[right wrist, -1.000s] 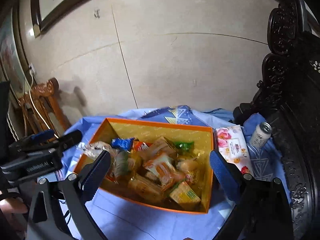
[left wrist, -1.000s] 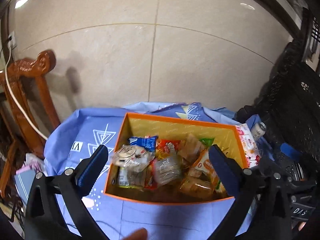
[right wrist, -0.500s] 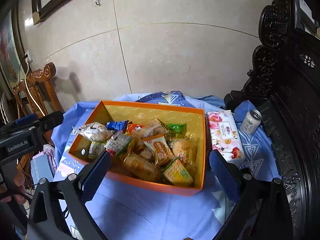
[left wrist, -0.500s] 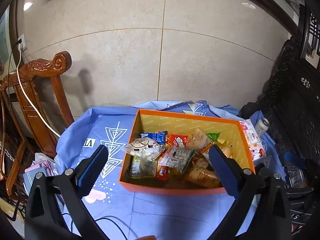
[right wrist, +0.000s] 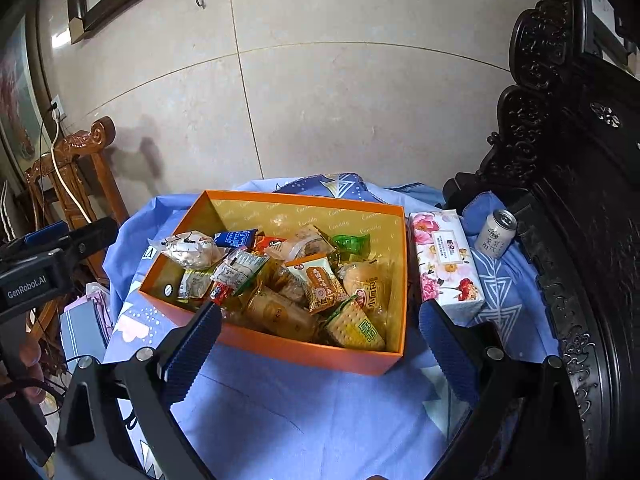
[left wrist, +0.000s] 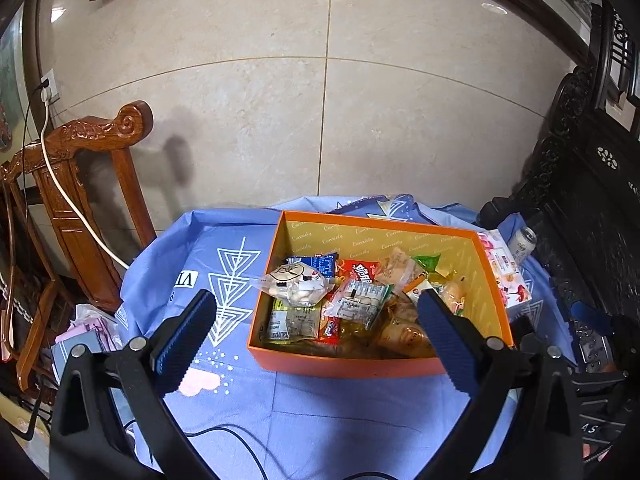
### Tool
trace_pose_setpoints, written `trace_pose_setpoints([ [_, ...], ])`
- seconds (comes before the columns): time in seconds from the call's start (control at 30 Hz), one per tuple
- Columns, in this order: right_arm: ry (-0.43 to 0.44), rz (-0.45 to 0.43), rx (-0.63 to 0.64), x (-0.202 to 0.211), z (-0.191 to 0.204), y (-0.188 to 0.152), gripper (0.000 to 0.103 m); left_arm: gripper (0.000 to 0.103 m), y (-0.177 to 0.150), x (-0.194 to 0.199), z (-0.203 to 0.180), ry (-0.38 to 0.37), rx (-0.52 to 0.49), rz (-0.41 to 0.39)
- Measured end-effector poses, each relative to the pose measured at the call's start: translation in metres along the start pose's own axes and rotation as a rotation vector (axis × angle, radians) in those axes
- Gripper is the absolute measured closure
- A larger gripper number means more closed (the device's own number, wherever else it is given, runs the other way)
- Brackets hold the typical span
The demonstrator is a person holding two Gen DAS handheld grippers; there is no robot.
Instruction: Organize snacks
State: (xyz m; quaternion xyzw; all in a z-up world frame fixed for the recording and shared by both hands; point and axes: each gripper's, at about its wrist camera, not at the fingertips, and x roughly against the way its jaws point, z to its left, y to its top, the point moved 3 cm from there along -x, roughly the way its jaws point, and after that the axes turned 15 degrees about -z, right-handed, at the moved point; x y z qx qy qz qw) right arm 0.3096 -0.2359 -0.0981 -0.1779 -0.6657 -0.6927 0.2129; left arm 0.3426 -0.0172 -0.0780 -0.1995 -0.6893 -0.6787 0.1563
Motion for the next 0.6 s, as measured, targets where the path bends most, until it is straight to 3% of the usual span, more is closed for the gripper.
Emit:
trace_pose_setpoints([
  [0.6,0.005,0.002,-0.006,0.0013,0.0019,-0.0019,0.003,0.004,-0.0018,0.0003,0.0001,0.003,-0.017,-0.004],
])
